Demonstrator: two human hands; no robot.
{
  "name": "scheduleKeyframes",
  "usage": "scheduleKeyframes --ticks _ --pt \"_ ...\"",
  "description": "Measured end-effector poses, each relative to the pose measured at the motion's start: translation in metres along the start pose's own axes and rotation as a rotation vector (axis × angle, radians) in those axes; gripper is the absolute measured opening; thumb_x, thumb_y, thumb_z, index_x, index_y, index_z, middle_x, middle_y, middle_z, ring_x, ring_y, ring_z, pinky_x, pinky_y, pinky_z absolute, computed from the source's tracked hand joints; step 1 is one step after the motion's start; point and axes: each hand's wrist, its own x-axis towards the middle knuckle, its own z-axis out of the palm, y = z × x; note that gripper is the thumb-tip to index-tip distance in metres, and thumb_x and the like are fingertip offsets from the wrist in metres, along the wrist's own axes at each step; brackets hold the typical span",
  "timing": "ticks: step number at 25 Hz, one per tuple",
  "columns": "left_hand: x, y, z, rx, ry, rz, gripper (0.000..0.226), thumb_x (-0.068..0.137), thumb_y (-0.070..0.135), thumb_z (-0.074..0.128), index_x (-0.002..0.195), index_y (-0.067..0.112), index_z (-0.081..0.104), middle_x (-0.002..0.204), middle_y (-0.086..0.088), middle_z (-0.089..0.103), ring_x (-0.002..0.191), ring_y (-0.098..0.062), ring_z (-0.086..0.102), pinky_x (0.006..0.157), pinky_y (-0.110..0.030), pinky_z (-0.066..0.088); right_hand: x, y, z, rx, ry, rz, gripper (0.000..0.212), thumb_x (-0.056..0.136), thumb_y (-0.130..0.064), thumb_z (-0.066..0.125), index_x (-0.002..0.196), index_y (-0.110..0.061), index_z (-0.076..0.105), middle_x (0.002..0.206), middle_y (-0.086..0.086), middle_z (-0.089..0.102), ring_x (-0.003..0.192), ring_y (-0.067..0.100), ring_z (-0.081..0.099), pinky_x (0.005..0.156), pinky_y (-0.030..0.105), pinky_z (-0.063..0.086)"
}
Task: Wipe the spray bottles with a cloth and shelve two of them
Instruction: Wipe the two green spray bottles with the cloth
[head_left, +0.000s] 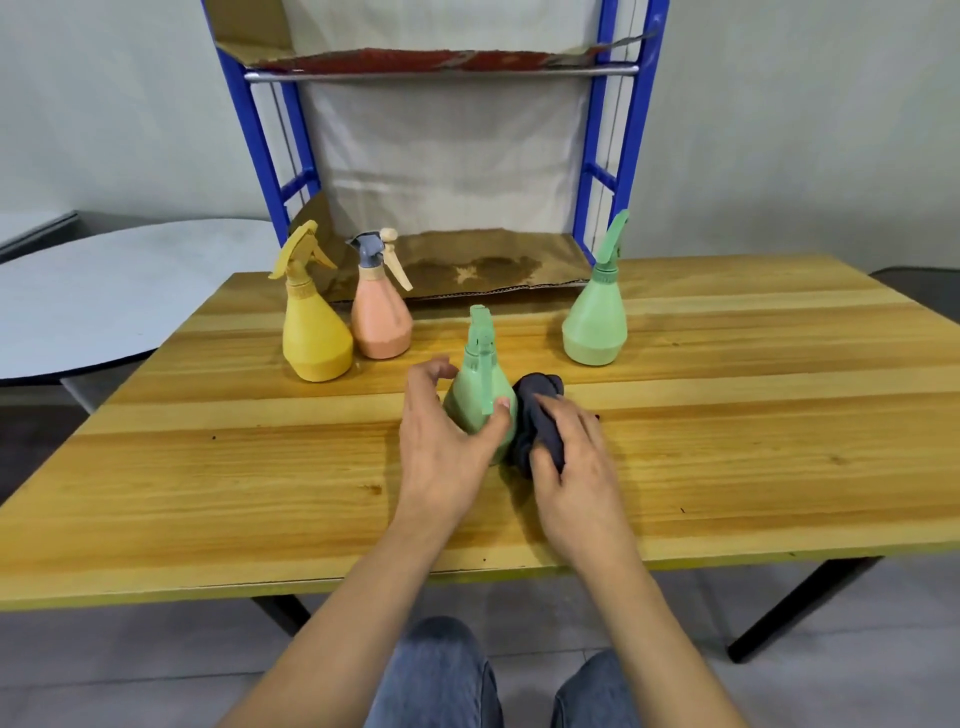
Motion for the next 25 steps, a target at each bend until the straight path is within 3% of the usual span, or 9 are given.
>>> scheduleKeyframes --ticks 3,6,7,10,12,15,19,25 --pt "0.009 0.002 0.001 0.023 0.012 -0.040 0.068 0.075 0.040 0.084 0.126 0.027 0.041 0.116 0.006 0.057 0.110 -0.016 0.058 0.094 -0.035 0.050 -0.001 0.000 0.000 0.005 0.017 0.009 0.049 0.092 -0.027 0.044 0.141 -0.023 0.050 0.143 -0.001 0.048 0.133 0.011 0.043 0.104 0.006 0.023" --pt "0.011 0.003 0.000 0.153 -0.029 -0.034 0.072 0.075 0.063 0.072 0.135 0.031 0.046 0.120 0.003 0.046 0.114 -0.015 0.043 0.099 -0.033 0.039 -0.002 0.000 0.001 0.008 0.038 0.010 0.046 0.095 -0.024 0.045 0.141 -0.022 0.050 0.143 0.000 0.048 0.132 0.014 0.044 0.101 -0.001 0.020" --pt "0.011 0.003 -0.004 0.146 -0.070 -0.030 0.065 0.082 0.064 0.066 0.135 0.030 0.048 0.122 0.001 0.044 0.116 -0.015 0.041 0.101 -0.032 0.036 -0.003 0.000 0.001 0.012 0.050 0.010 0.045 0.096 -0.022 0.046 0.141 -0.022 0.050 0.143 0.000 0.048 0.132 0.014 0.044 0.101 -0.001 0.020" --pt "0.012 -0.008 -0.025 -0.030 -0.226 -0.005 0.038 0.103 0.040 0.053 0.138 0.025 0.050 0.135 0.004 0.050 0.125 -0.012 0.051 0.103 -0.026 0.042 -0.003 0.000 0.001 0.033 0.100 0.031 0.044 0.098 -0.012 0.050 0.142 -0.019 0.049 0.143 0.002 0.047 0.133 0.016 0.044 0.101 -0.002 0.019" --pt "0.012 -0.017 -0.037 -0.080 -0.302 0.014 0.040 0.101 0.047 0.053 0.136 0.029 0.050 0.136 0.010 0.058 0.124 -0.006 0.057 0.104 -0.029 0.048 0.000 0.000 0.000 0.051 0.130 0.066 0.044 0.099 -0.011 0.050 0.142 -0.019 0.049 0.142 0.003 0.048 0.132 0.016 0.044 0.100 -0.001 0.021" --pt "0.005 -0.015 -0.038 -0.095 -0.238 0.005 0.051 0.086 0.061 0.060 0.128 0.031 0.054 0.129 0.015 0.064 0.120 -0.003 0.061 0.101 -0.036 0.054 0.001 -0.011 0.002 0.096 0.171 0.120 0.042 0.099 -0.012 0.051 0.140 -0.020 0.051 0.140 0.002 0.051 0.127 0.012 0.047 0.096 -0.002 0.021" --pt "-0.004 -0.005 -0.029 -0.131 -0.179 0.098 0.037 0.085 0.052 0.069 0.112 0.029 0.060 0.113 0.018 0.069 0.107 -0.001 0.066 0.092 -0.033 0.057 0.006 -0.039 0.010 0.143 0.149 0.022 0.038 0.098 -0.015 0.053 0.136 -0.019 0.054 0.133 -0.002 0.053 0.114 -0.003 0.043 0.096 -0.004 0.023" --pt "-0.002 -0.006 -0.030 -0.182 -0.237 0.082 0.029 0.088 0.048 0.069 0.108 0.029 0.062 0.109 0.019 0.070 0.108 -0.003 0.064 0.090 -0.039 0.057 0.014 -0.038 0.004 0.162 0.079 -0.056 0.043 0.096 -0.017 0.048 0.138 -0.017 0.054 0.133 -0.006 0.051 0.123 0.002 0.047 0.105 0.008 0.032"
